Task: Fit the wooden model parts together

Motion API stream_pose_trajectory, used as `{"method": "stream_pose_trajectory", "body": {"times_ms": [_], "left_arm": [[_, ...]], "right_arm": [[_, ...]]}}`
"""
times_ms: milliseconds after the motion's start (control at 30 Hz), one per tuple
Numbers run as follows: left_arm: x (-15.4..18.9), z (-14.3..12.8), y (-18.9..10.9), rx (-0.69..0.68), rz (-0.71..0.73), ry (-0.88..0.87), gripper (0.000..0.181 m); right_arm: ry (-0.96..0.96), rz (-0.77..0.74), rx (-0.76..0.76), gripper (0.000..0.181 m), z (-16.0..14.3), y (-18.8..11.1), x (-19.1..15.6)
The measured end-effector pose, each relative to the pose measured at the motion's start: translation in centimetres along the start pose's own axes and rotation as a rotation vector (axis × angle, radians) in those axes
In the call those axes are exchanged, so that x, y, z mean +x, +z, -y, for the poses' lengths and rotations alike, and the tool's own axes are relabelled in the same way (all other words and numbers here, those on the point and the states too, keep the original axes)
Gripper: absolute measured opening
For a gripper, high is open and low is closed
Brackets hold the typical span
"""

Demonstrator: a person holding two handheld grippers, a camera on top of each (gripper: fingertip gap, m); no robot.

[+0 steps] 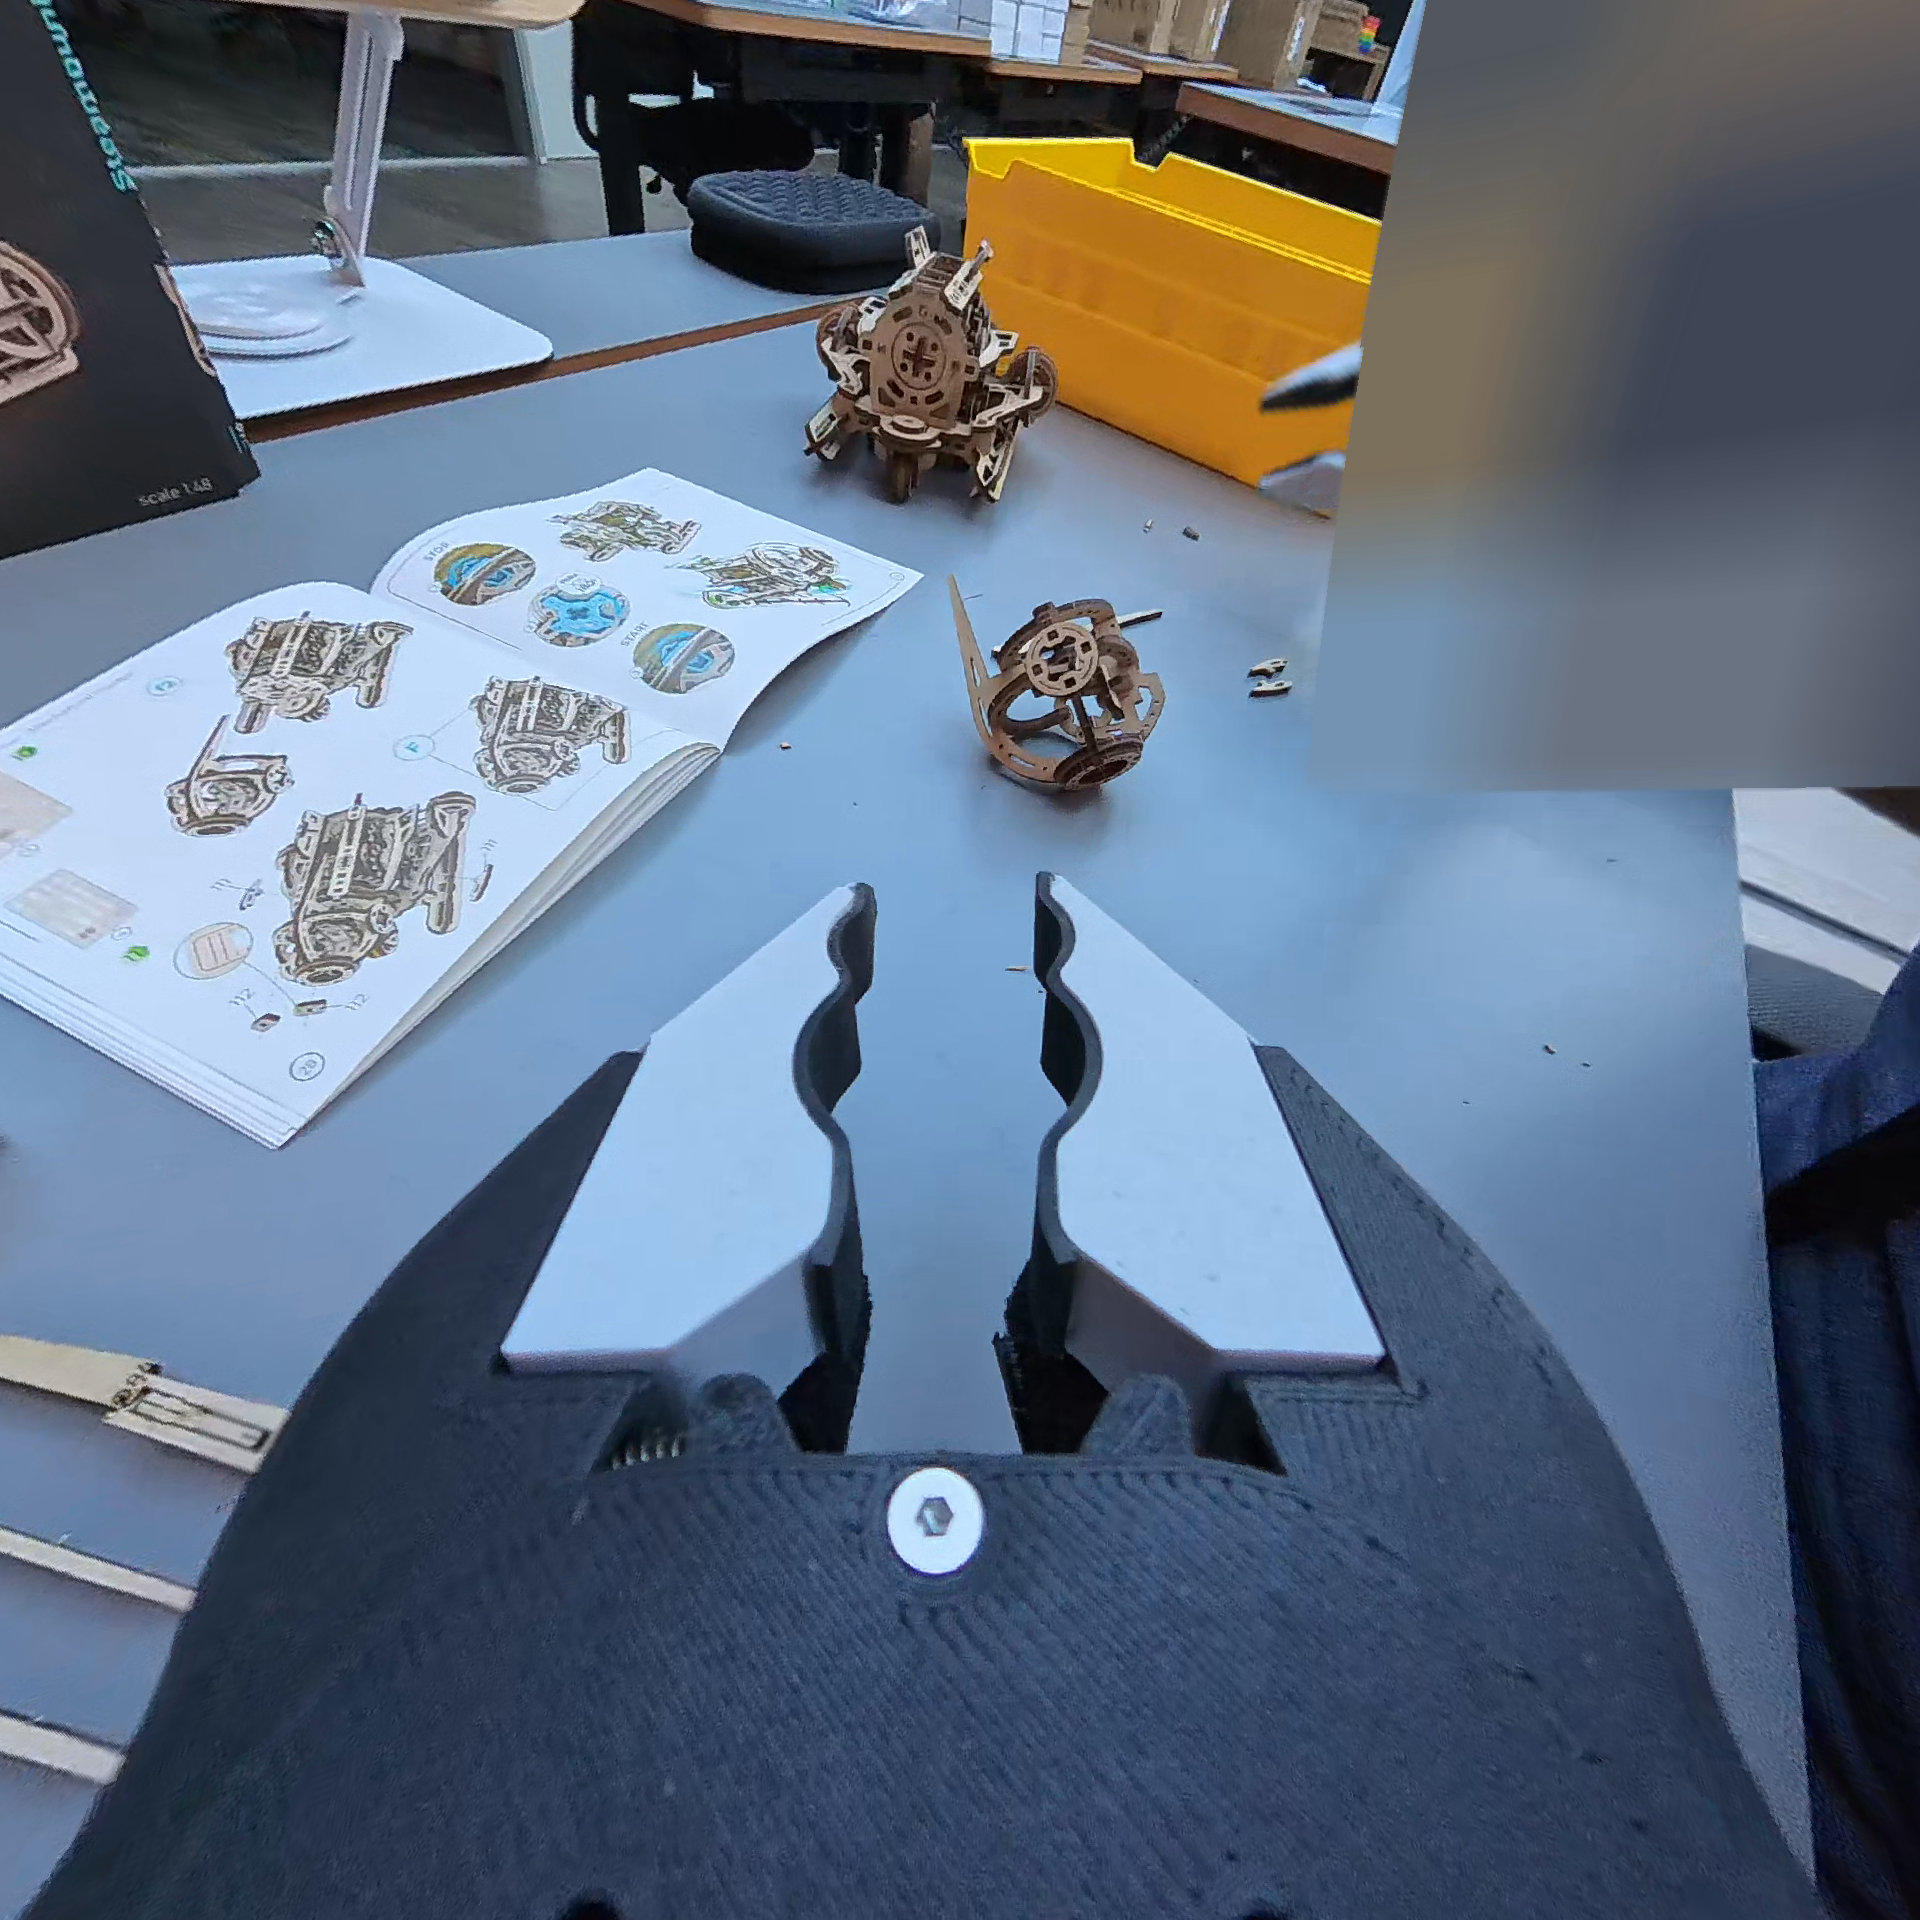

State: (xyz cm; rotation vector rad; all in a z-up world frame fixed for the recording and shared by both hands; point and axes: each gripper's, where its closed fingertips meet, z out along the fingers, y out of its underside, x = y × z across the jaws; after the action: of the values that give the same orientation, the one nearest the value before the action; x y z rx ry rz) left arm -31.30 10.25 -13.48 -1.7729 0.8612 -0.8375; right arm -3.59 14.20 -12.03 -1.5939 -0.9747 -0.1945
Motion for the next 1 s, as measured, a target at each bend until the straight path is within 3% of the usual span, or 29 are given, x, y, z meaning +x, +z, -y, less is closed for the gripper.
{"method": "stream_pose_trajectory", "body": {"times_ms": [33,100,200,267,367,567,1000], "left_arm": [[0.0,-0.1,0.1,-0.007,-0.002,0.002,0.029],[0.2,-0.3,0.3,-0.016,-0.007,0.009,0.029],[0.5,-0.5,0.5,-0.028,-0.017,0.016,0.029],[0.5,-0.6,0.5,-0.038,-0.008,0.031,0.029],[0.2,-0.6,0.3,-0.033,0.023,0.054,0.029],[-0.5,-0.2,-0.2,0.002,0.029,0.008,0.028],[-0.7,0.7,-1.1,0.04,0.047,0.01,0.027]], "right_arm": [[-0.009,0.078,0.0,0.037,1.2,0.6,0.6],[-0.015,0.264,-0.051,0.063,3.8,1.7,2.2],[-0.157,0.487,-0.128,0.08,6.2,2.7,4.9],[-0.345,0.512,-0.194,0.093,5.2,4.6,7.4],[-0.468,0.608,-0.383,0.114,1.9,8.0,8.7],[-0.562,0.814,-0.478,0.088,-0.8,12.1,7.2],[-0.564,0.883,-0.518,0.085,-3.7,13.6,6.4]]}}
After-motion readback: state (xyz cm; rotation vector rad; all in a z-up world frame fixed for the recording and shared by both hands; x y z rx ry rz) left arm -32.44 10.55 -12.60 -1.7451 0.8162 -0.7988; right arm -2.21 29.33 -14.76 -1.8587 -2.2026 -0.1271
